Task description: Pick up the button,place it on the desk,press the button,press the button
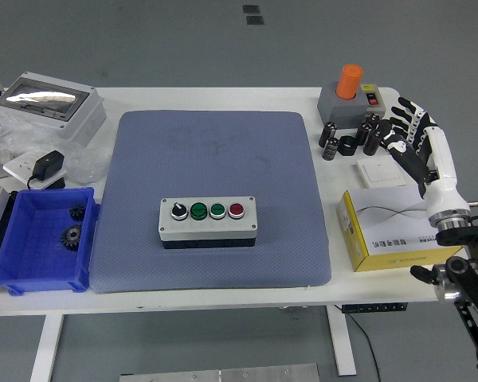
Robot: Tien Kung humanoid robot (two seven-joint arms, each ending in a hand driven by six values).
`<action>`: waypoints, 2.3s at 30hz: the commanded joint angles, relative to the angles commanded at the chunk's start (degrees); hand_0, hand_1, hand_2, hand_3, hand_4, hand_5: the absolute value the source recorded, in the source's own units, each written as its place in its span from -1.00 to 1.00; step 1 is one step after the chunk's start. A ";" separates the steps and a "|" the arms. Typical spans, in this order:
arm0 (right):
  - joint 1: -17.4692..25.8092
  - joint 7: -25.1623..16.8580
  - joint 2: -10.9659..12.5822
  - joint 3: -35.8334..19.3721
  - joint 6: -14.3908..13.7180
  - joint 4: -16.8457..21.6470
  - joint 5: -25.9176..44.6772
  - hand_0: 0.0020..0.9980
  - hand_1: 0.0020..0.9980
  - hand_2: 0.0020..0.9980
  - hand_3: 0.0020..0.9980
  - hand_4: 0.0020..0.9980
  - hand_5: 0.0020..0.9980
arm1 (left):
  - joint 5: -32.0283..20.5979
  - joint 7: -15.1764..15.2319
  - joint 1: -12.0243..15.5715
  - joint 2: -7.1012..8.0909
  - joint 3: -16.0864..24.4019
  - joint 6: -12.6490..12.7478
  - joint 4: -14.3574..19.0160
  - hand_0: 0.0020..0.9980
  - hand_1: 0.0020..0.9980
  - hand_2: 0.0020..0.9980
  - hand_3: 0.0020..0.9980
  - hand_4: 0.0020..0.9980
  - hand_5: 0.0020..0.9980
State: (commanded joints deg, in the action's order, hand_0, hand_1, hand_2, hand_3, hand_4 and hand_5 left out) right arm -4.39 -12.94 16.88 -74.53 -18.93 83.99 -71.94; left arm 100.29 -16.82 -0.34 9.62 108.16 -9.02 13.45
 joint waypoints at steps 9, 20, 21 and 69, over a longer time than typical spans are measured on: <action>0.21 0.14 -0.11 0.24 -0.20 -0.20 -0.48 0.61 0.61 0.64 0.69 0.52 0.04 | -0.06 -0.19 0.10 -0.09 -0.05 0.10 0.07 0.40 0.35 0.32 0.58 0.27 0.72; -0.16 0.37 -0.48 1.88 0.41 -0.56 -1.24 0.61 0.61 0.64 0.69 0.52 0.04 | -0.78 -0.33 0.49 -0.37 -0.43 0.46 0.10 0.40 0.35 0.32 0.58 0.28 0.71; -0.26 0.36 -0.53 2.11 0.47 -0.61 -1.22 0.61 0.61 0.64 0.69 0.52 0.04 | -0.97 -0.42 0.58 -0.41 -0.55 0.52 0.13 0.40 0.35 0.32 0.58 0.28 0.71; -1.07 -3.93 -0.86 1.24 2.71 1.21 6.19 0.60 0.59 0.64 0.67 0.49 -0.01 | 3.68 2.93 -0.16 -1.05 2.11 -0.83 -1.76 0.40 0.35 0.32 0.58 0.32 0.66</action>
State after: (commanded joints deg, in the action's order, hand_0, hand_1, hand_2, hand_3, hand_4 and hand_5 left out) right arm -5.46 -16.87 16.02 -73.29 -16.22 85.20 -65.75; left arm 103.97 -13.89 -0.50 8.57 110.27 -9.85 11.68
